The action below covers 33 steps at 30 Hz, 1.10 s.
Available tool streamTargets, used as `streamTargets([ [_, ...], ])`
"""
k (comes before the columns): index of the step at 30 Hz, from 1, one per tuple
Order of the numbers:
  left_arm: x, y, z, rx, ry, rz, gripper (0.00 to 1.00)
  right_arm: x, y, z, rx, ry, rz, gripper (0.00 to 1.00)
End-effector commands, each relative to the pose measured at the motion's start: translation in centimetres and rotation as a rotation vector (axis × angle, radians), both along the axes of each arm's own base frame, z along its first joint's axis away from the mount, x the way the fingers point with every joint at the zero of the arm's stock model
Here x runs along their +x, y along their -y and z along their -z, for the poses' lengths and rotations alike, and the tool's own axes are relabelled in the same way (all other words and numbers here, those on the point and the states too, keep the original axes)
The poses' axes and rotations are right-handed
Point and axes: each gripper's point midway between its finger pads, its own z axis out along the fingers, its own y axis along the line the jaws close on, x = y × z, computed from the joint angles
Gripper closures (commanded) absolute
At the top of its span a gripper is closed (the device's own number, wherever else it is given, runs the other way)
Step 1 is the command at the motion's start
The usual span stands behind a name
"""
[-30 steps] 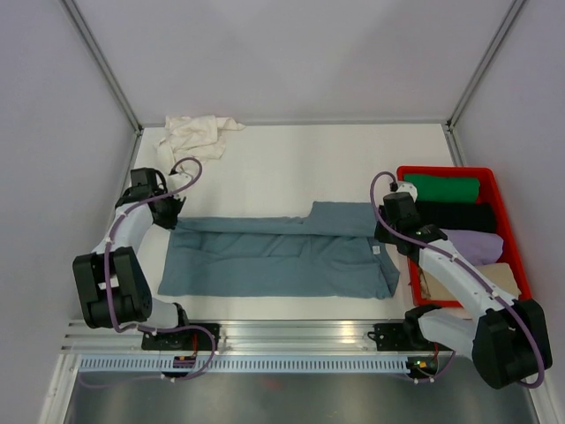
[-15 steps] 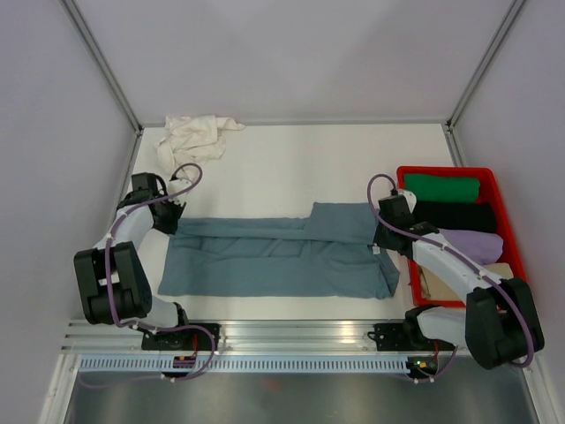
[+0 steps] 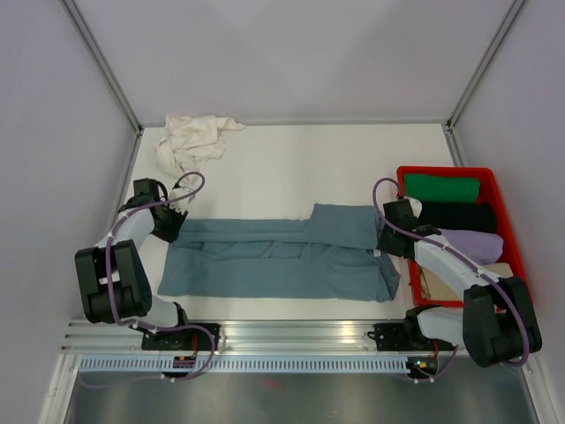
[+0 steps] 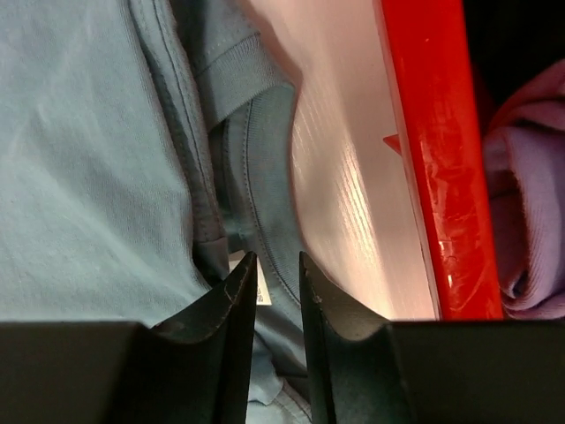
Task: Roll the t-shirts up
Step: Fold the tshirt
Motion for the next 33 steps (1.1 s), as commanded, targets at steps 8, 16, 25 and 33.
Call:
streamTargets([
  [8, 1.2, -0.1, -8.4, 0.039, 0.135, 0.086, 0.51, 2.7, -1.1, -6.4, 0.024, 0.136, -0.093, 0.65],
  [16, 3.2, 1.0, -5.8, -0.005, 0.026, 0.085, 0.47, 7.9, -3.4, -8.8, 0.05, 0.183, -0.199, 0.55],
  [25, 2.9, 1.5, -2.4, -0.016, -0.07, 0.246, 0.43, 13.7, -4.5, -4.6, 0.13, 0.079, -0.269, 0.49],
  [33, 0.5, 2.1, -0.5, -0.033, -0.136, 0.351, 0.47, 14.8, -4.3, -1.2, 0.158, 0.02, -0.29, 0.51],
])
